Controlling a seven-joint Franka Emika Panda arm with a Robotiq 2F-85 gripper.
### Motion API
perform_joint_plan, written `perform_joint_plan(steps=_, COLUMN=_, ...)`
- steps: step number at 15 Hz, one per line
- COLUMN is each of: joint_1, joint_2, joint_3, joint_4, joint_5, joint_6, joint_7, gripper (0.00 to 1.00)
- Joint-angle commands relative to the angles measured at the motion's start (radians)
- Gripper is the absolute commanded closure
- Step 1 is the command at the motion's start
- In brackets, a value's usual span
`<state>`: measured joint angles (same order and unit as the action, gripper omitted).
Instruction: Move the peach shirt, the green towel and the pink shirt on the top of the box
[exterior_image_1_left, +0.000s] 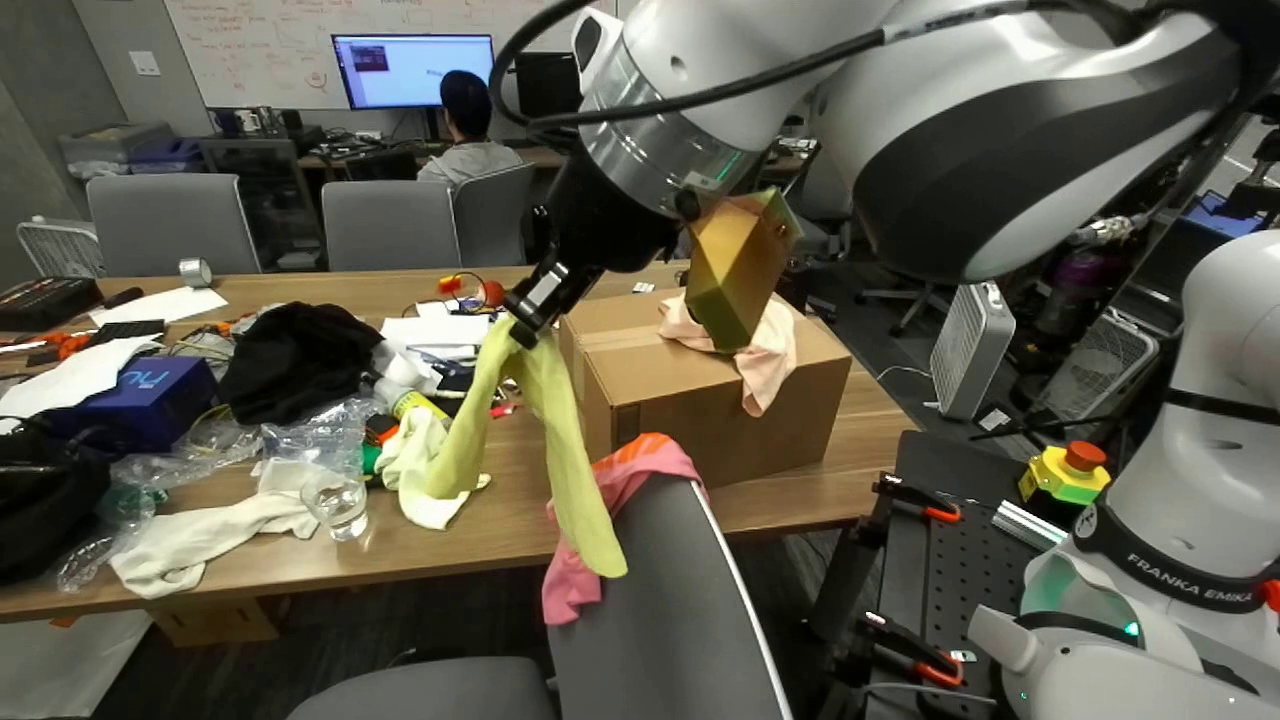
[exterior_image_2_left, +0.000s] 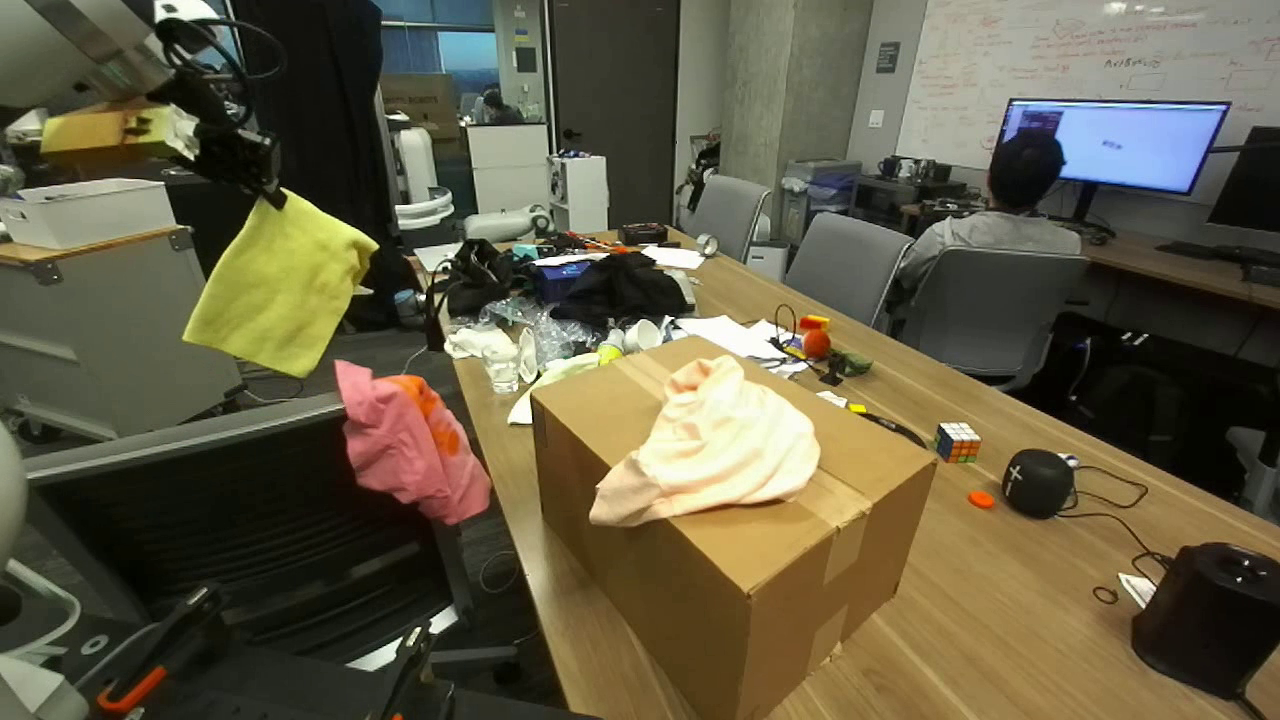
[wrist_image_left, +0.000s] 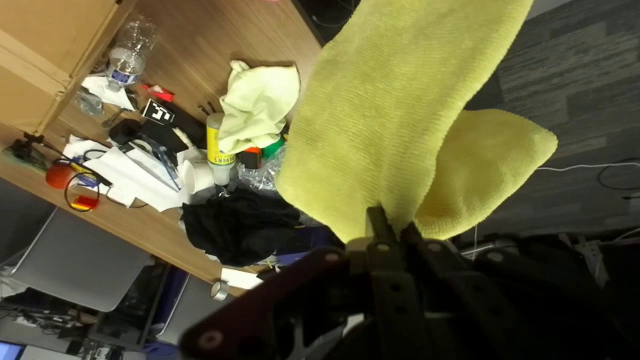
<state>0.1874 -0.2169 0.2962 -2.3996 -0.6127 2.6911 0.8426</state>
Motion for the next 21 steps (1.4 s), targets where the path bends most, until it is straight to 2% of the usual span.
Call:
perform_joint_plan(steps=1, joint_1=-0.033, joint_2=0.011, joint_3=-0.010, joint_4=0.071, joint_5=-0.013, joint_6=-0.038, joint_7=0.037, gripper=0.97)
perform_joint_plan(steps=8, joint_1=-0.177, joint_2=0.054, joint_3=-0.038, joint_4=0.184, joint_5=-0.147, joint_6=-0.154, joint_7=0.177, gripper=0.97)
perform_joint_plan(steps=11, joint_1=-0.222, joint_2=0.073, joint_3=-0.084, joint_4=0.227, joint_5=-0.226, joint_6=-0.207, joint_7=0.260, gripper=0.97)
perform_joint_plan(steps=21, joint_1=-0.291, joint_2=0.126, joint_3=-0.260, joint_4=0.363, joint_5=-0.470, joint_6=-0.458, joint_7=0.538, gripper=0.97)
